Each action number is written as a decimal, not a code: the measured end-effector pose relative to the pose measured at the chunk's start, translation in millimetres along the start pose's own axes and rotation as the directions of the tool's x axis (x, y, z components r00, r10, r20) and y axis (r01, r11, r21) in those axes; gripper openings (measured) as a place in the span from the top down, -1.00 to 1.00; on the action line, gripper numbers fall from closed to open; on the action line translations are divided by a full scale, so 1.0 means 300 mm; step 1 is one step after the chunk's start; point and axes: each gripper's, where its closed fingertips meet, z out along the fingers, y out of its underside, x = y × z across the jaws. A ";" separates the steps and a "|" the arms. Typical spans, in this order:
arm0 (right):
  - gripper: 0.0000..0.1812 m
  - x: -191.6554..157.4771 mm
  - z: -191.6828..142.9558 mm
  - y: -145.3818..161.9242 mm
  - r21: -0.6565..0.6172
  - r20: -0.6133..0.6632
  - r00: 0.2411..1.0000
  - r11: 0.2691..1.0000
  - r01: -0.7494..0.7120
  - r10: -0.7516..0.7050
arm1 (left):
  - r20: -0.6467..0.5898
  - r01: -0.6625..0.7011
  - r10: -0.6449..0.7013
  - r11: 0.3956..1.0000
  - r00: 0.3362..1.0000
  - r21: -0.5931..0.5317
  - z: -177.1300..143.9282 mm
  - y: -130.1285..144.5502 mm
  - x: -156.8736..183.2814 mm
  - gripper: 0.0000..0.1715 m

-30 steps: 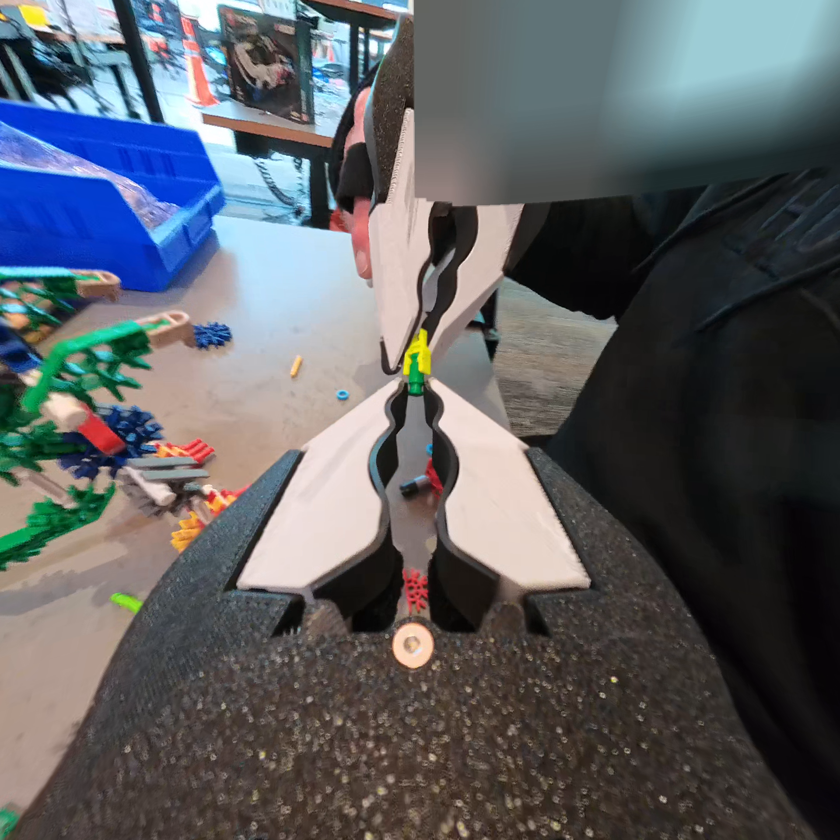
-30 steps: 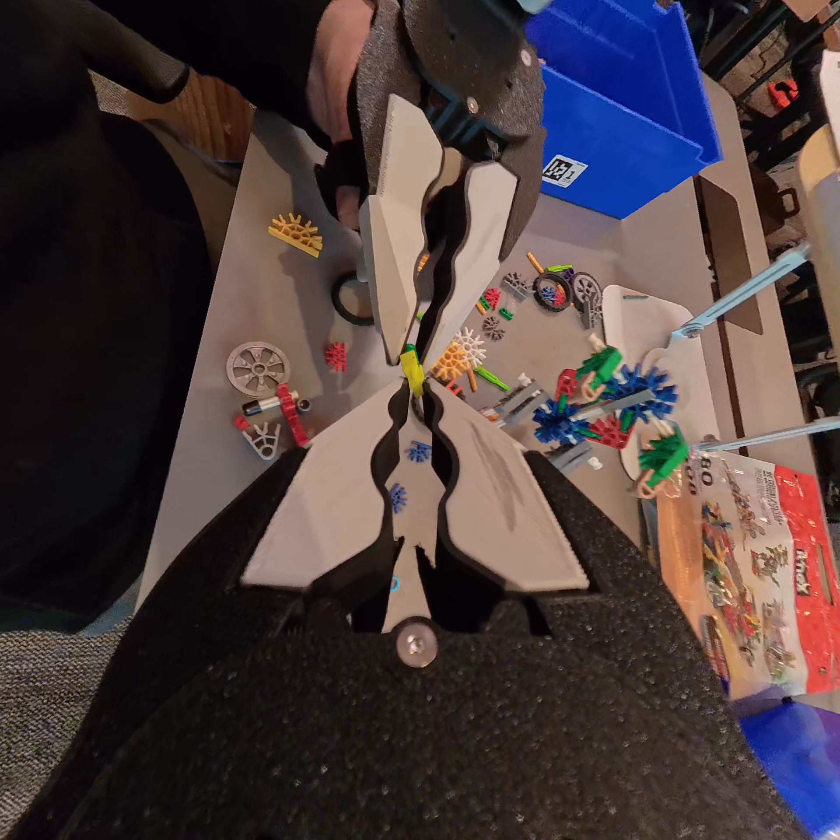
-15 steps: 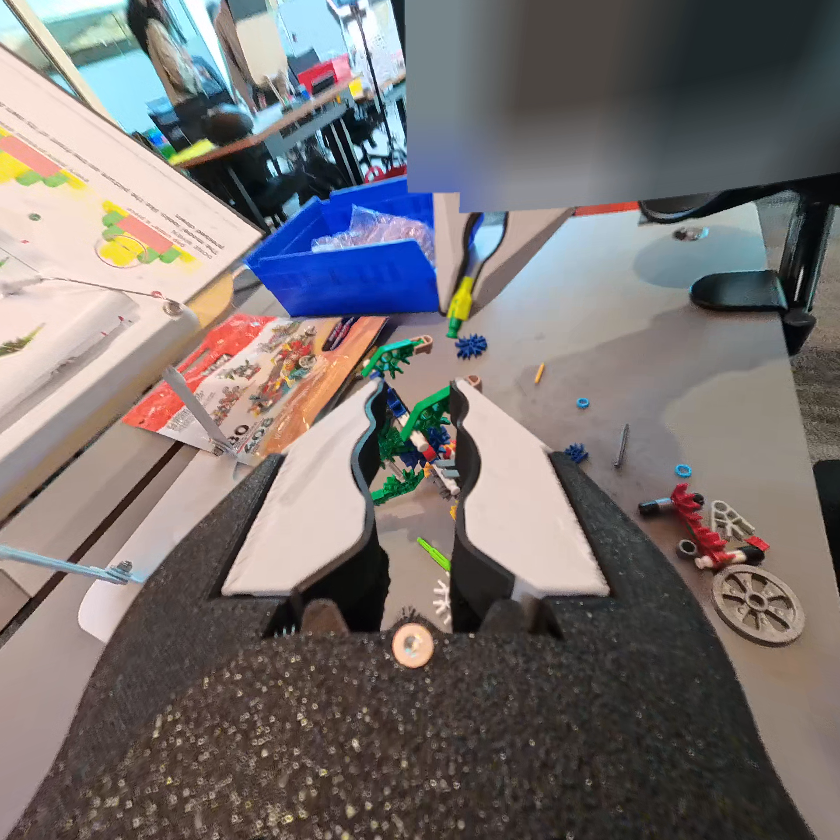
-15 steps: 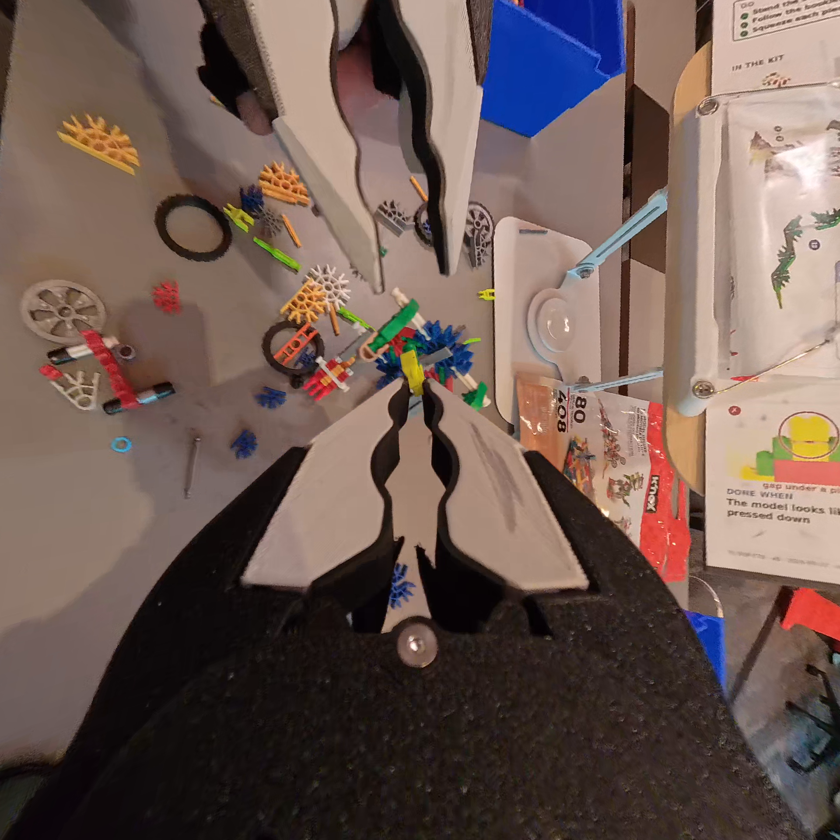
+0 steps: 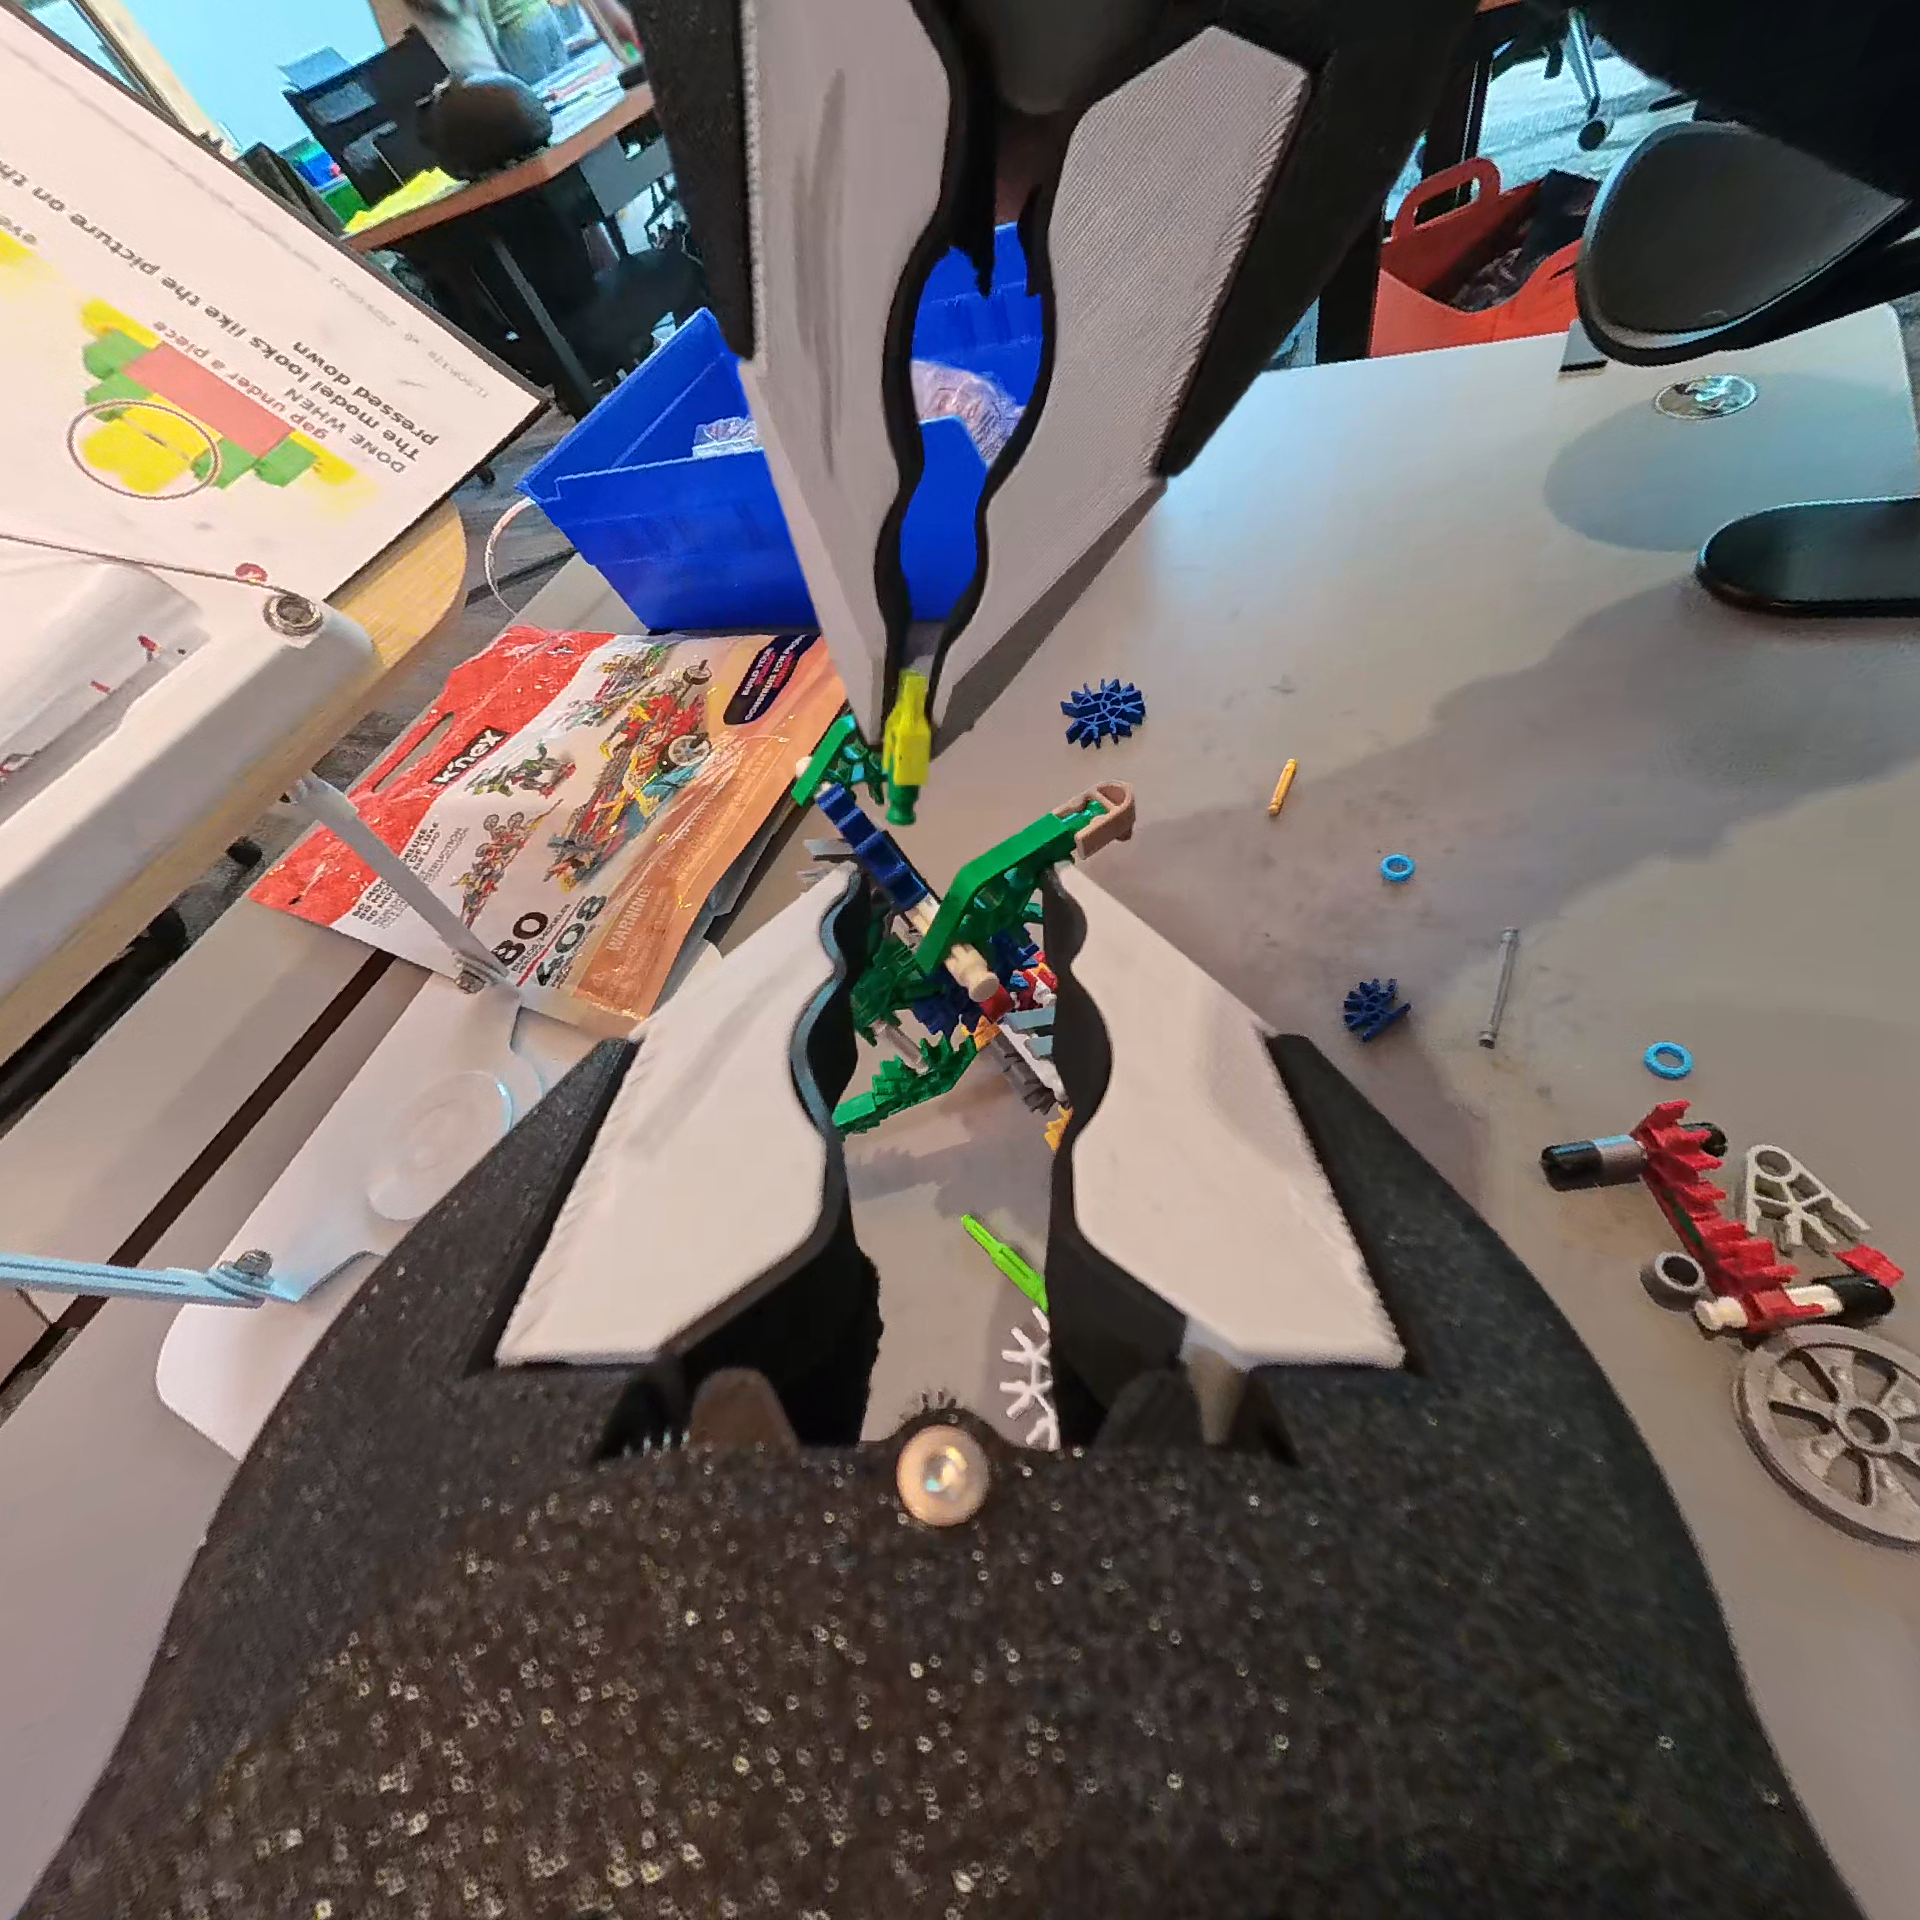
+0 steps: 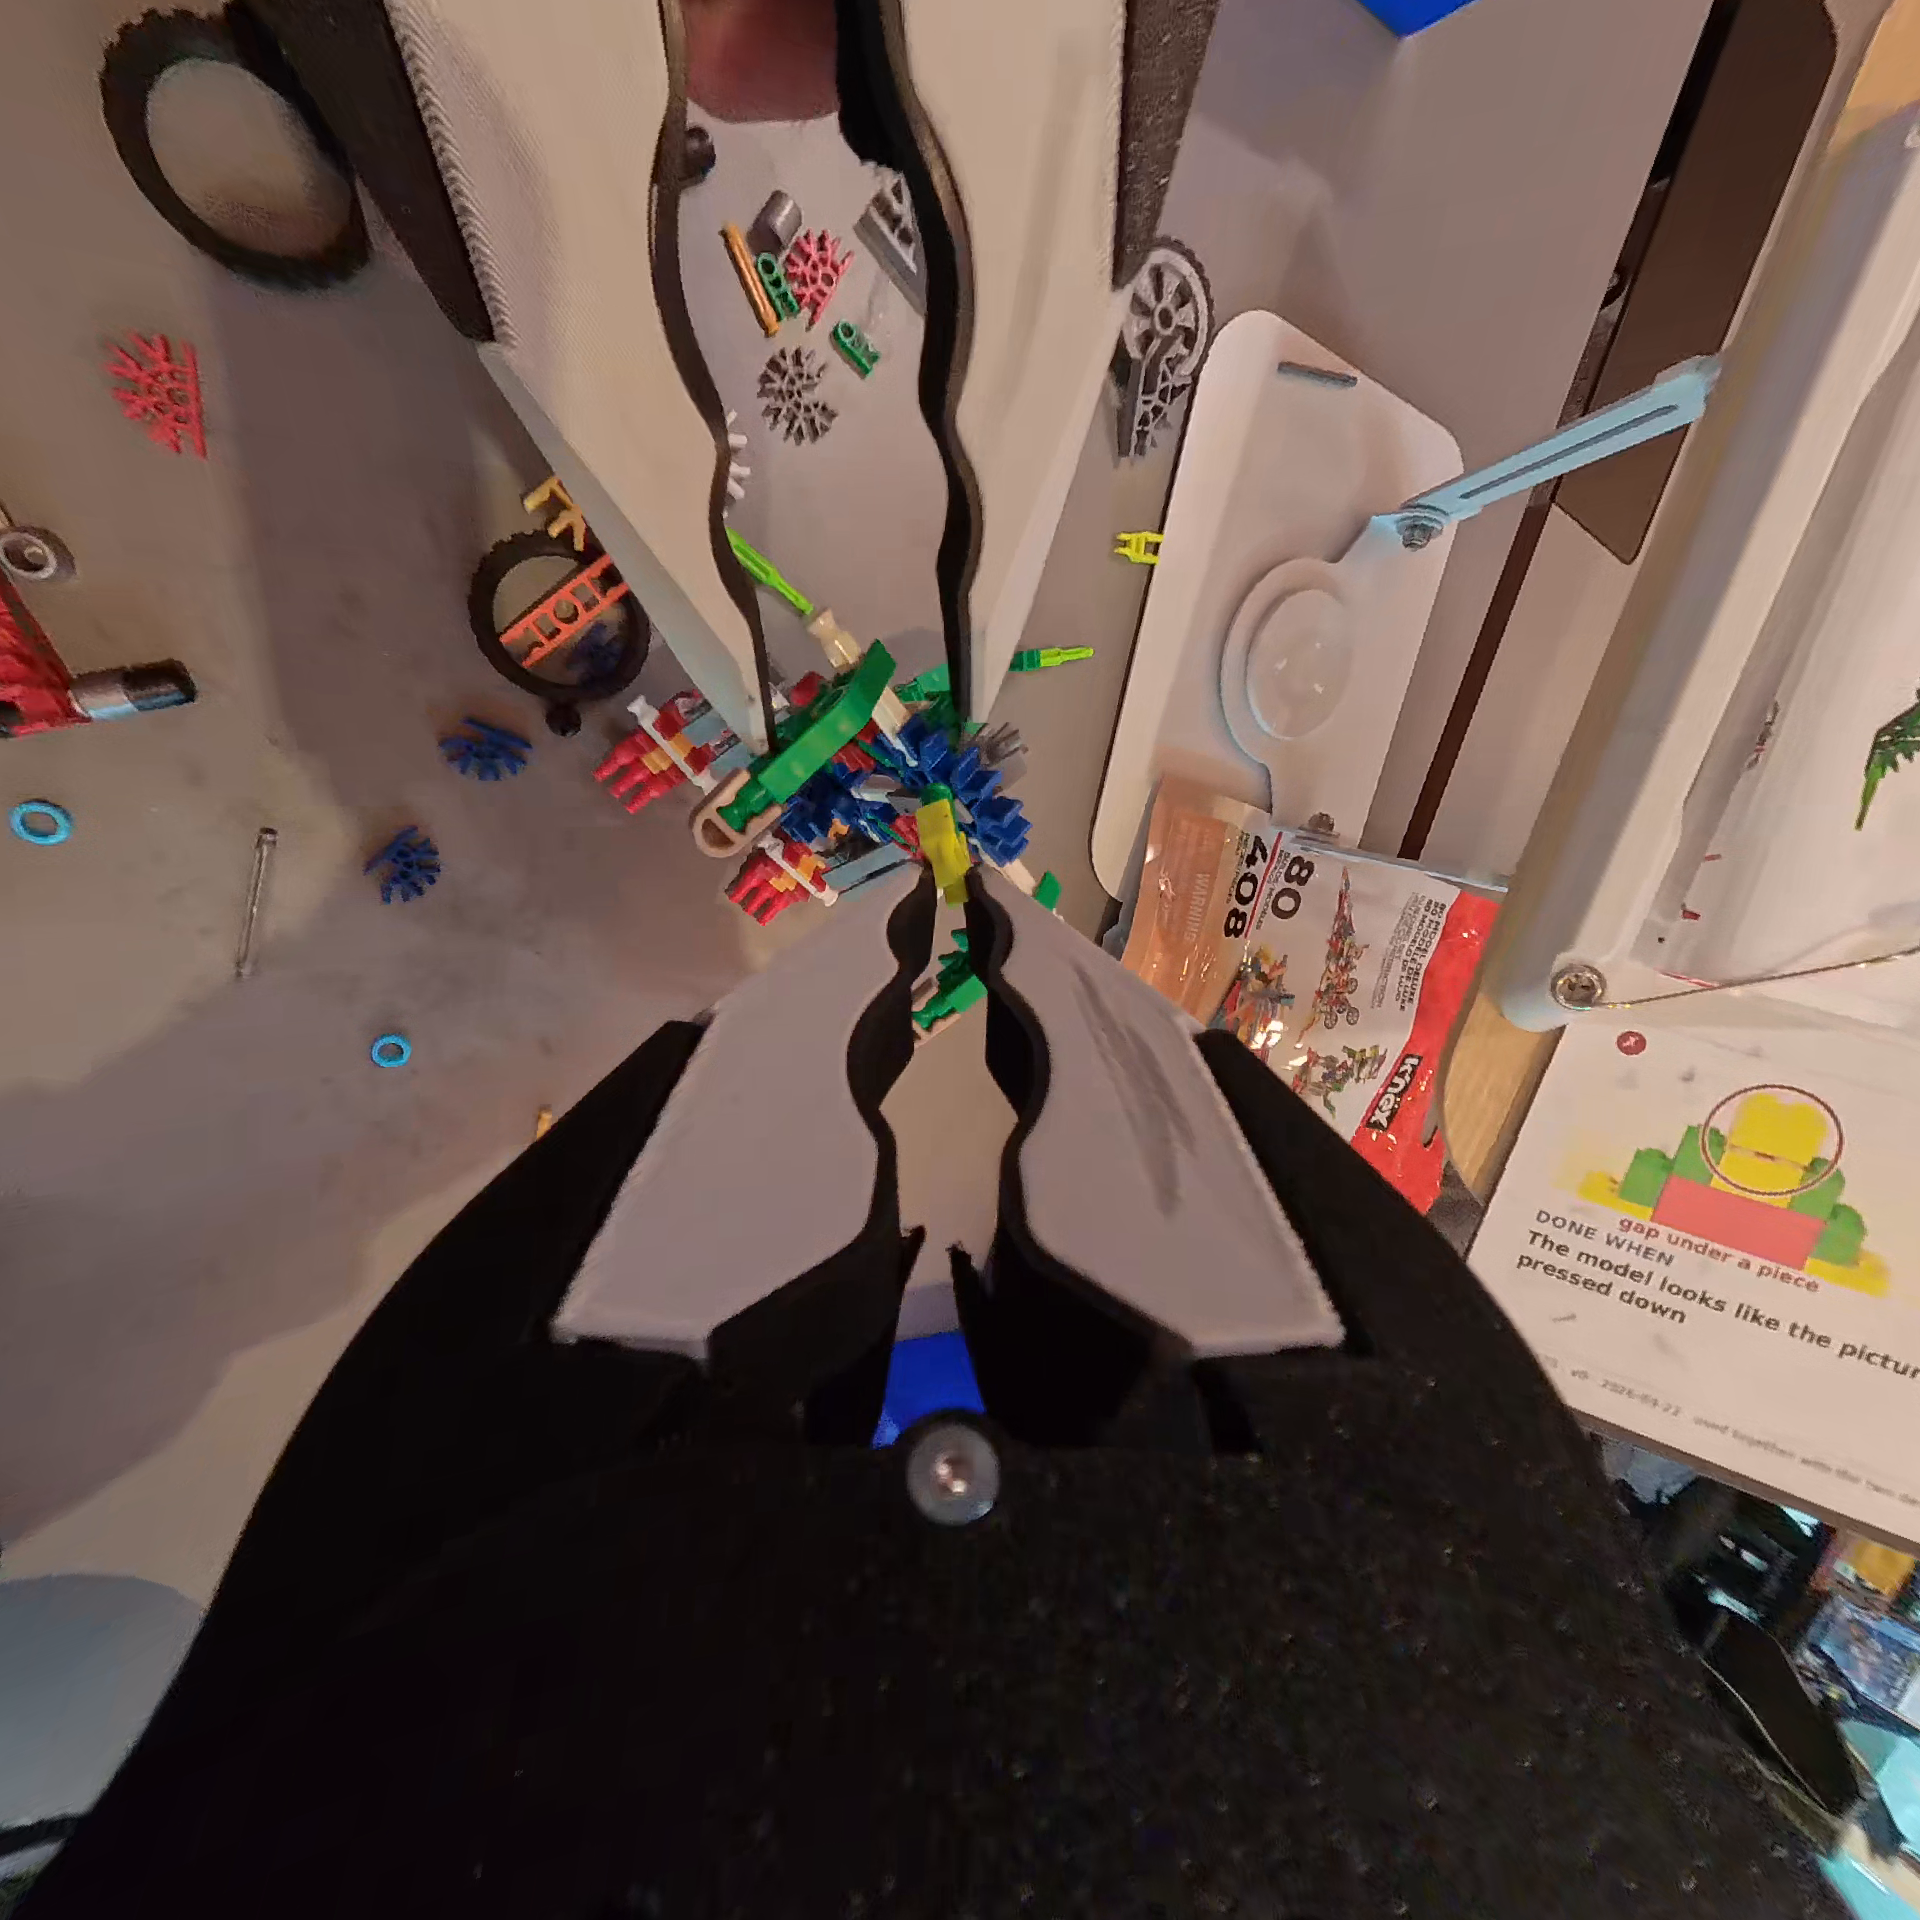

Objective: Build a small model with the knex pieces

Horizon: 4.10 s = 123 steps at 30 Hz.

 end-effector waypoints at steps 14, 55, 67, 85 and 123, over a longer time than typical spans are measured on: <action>0.95 0.028 0.009 0.050 -0.075 0.009 1.000 0.997 0.007 -0.006 | -0.019 -0.151 0.151 0.989 0.988 0.007 -0.007 0.015 0.000 0.89; 0.94 0.067 0.035 0.001 -0.048 -0.017 0.996 0.995 0.085 -0.086 | -0.116 0.099 -0.091 0.993 0.989 0.066 0.042 0.025 -0.109 0.92; 1.00 0.095 0.044 -0.014 0.126 -0.147 0.986 0.991 -0.054 0.072 | -0.115 0.101 -0.090 0.990 0.989 0.100 0.041 0.021 -0.110 0.93; 1.00 0.062 0.072 0.004 0.318 -0.123 0.931 0.902 -0.291 0.344 | -0.083 0.061 -0.054 0.995 0.995 0.085 0.053 0.022 -0.093 0.92; 1.00 0.034 0.064 0.008 0.189 -0.214 0.866 0.889 -0.417 0.452 | 0.094 -0.059 0.058 0.998 0.994 0.016 0.077 0.012 -0.091 0.95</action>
